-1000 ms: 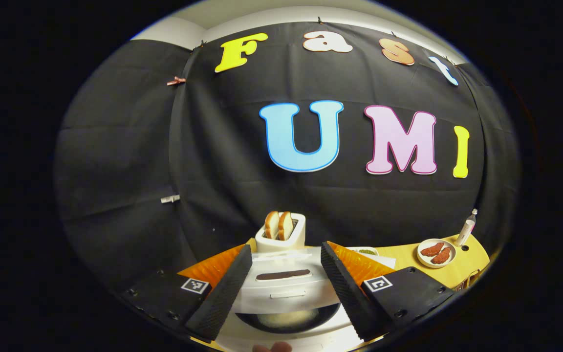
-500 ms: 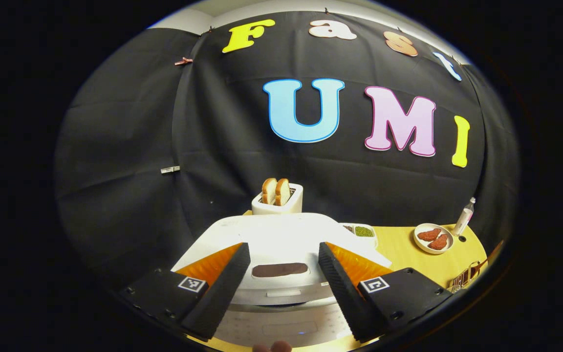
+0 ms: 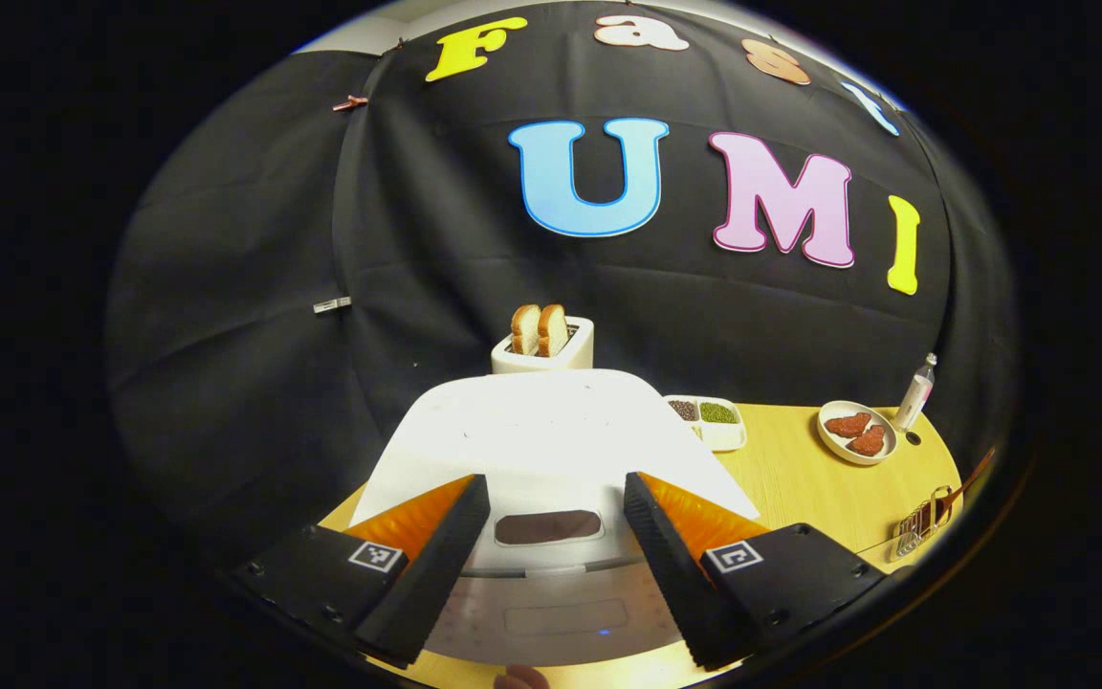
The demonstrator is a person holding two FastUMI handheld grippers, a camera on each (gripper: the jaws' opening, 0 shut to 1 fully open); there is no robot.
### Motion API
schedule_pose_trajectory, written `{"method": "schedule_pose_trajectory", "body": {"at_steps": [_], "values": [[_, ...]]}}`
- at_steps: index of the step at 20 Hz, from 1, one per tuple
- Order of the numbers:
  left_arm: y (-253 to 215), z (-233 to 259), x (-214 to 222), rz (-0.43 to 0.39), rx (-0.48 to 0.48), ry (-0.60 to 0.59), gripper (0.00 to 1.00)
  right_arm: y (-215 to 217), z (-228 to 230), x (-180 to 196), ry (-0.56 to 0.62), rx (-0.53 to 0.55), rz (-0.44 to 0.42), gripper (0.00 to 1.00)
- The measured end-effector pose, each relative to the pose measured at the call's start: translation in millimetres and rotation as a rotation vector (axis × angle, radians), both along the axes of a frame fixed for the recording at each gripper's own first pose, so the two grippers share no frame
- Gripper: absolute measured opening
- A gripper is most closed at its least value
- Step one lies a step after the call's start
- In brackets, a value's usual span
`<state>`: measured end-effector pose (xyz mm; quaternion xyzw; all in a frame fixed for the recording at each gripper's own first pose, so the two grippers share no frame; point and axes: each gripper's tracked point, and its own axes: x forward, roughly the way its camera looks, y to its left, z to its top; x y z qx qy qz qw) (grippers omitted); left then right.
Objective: Close the left gripper, press the button to open the rice cooker; take a wooden spoon from the chopstick holder with the right hand, scoop a spoonful of rice and pour it into the rice cooker, then put the wooden spoon back into the chopstick holder.
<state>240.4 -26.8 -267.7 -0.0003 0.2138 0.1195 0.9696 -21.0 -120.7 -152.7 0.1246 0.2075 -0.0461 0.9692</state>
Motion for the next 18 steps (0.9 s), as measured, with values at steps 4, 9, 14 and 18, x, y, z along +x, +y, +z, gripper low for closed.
{"method": "schedule_pose_trajectory", "body": {"at_steps": [4,9,14,18], "values": [[1,-8,-3,-0.002,-0.012,0.036,1.00,0,2,1,-0.009,0.018,-0.003,0.98],[-2,-13,-10,-0.024,-0.008,0.042,1.00,0,-2,-3,0.000,0.016,0.002,0.99],[-2,-16,-11,-0.033,0.002,0.061,1.00,-4,-2,-7,-0.003,0.019,-0.006,0.98],[-4,-9,-7,-0.061,0.050,0.049,1.00,-3,-4,-13,-0.007,0.027,-0.001,0.98]]}}
